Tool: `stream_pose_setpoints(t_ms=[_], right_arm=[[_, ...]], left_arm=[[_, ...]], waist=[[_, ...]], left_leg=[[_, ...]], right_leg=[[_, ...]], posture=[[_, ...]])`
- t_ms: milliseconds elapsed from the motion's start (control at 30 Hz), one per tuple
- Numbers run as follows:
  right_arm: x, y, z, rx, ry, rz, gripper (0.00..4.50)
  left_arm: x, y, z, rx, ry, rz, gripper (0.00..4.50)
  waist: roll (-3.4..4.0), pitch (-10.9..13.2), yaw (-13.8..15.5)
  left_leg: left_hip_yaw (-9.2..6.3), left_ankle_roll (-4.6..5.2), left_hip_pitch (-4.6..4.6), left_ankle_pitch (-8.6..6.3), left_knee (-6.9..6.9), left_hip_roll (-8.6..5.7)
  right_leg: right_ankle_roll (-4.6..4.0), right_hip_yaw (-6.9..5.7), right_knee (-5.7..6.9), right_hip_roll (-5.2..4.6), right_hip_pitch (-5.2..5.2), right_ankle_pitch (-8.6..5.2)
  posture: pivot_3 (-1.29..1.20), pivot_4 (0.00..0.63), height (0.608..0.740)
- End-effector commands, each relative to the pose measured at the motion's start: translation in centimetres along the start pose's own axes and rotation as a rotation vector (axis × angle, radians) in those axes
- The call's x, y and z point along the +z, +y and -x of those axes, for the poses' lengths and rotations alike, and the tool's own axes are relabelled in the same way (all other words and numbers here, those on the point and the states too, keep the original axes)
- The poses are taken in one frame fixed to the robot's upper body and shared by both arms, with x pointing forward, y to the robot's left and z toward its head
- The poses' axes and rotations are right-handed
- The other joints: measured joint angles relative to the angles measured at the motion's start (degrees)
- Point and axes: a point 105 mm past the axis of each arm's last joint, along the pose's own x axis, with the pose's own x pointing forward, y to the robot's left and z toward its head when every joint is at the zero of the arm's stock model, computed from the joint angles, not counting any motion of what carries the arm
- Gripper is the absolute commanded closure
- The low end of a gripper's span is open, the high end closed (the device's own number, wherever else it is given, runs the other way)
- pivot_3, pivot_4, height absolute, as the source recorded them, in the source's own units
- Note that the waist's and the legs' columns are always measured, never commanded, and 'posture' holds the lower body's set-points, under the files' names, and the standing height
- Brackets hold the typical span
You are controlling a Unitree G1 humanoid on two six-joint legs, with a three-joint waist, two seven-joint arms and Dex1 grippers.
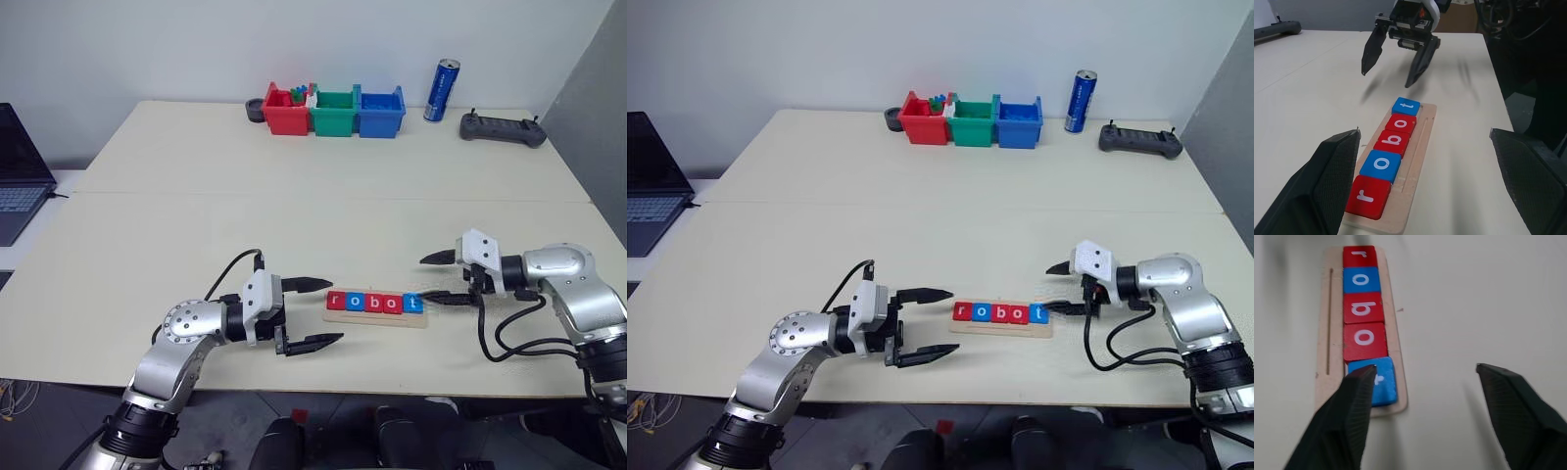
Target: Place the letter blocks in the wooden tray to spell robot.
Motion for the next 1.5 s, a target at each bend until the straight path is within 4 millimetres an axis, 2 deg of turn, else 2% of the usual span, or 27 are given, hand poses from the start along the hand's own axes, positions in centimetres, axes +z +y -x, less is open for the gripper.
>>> stream_pose_setpoints(t_ms=[33, 167, 233, 633, 1067, 1367, 1500], right_arm=[[0.6, -0.9, -0.1, -0.050, -0.018, 0.069, 2.42], [0.6, -0.7, -0.7, -0.048, -0.021, 0.097, 3.92], [0.5, -0.6, -0.9, -0.041, -0.019, 0.109, 4.44], [0.2, 1.3, -1.7, 0.045, 0.003, 0.152, 4.44], [-0.2, 2.4, -1.6, 0.094, 0.009, 0.158, 4.44], [0.4, 2.3, -1.4, 0.078, -0.016, 0.134, 4.44], [1.4, 1.8, -0.2, 0.062, -0.035, 0.117, 4.44]], left_arm=[[0.9, 0.0, -0.1, -0.010, -0.014, -0.050, 0.00], [0.9, 0.0, 0.0, -0.011, -0.010, -0.050, 0.00], [0.9, 0.0, 0.1, -0.010, -0.007, -0.049, 0.00], [0.8, -0.2, 0.2, -0.004, -0.007, -0.041, 0.00], [0.7, 0.0, 0.3, 0.004, -0.004, -0.042, 0.00], [0.7, 0.0, 0.2, 0.004, -0.004, -0.042, 0.00], [0.6, 0.0, 0.3, 0.003, -0.001, -0.041, 0.00]], waist=[[0.00, 0.0, 0.0], [0.00, 0.0, -0.1], [0.00, 0.0, -0.1], [0.00, 0.0, -0.1], [0.00, 0.0, -0.1], [0.00, 0.0, -0.1], [0.02, 0.0, -0.1]], left_leg=[[0.00, 0.00, 0.00, 0.00, 0.00, 0.00], [0.00, 0.00, 0.00, 0.00, 0.00, 0.00], [0.00, 0.00, 0.00, 0.00, 0.00, 0.00], [-0.01, 0.00, 0.00, 0.00, -0.01, 0.00], [-0.01, 0.00, 0.00, 0.00, -0.01, 0.00], [-0.02, 0.00, 0.00, 0.00, -0.01, 0.01], [-0.02, 0.00, 0.00, 0.00, -0.01, 0.00]], right_leg=[[0.00, 0.00, 0.00, 0.00, 0.00, 0.00], [0.00, 0.01, 0.01, 0.00, -0.01, 0.00], [0.00, 0.01, 0.01, 0.00, -0.01, 0.00], [0.00, 0.00, 0.01, 0.00, -0.01, 0.00], [0.00, 0.00, 0.01, 0.01, -0.01, 0.00], [0.00, 0.00, 0.00, 0.00, -0.01, 0.00], [0.00, 0.00, 0.00, 0.00, -0.01, 0.00]], posture=[[0.00, 0.150, 0.740], [0.00, 0.150, 0.740], [0.00, 0.150, 0.740], [0.00, 0.150, 0.740], [0.00, 0.150, 0.740], [0.00, 0.150, 0.740], [0.00, 0.150, 0.740]])
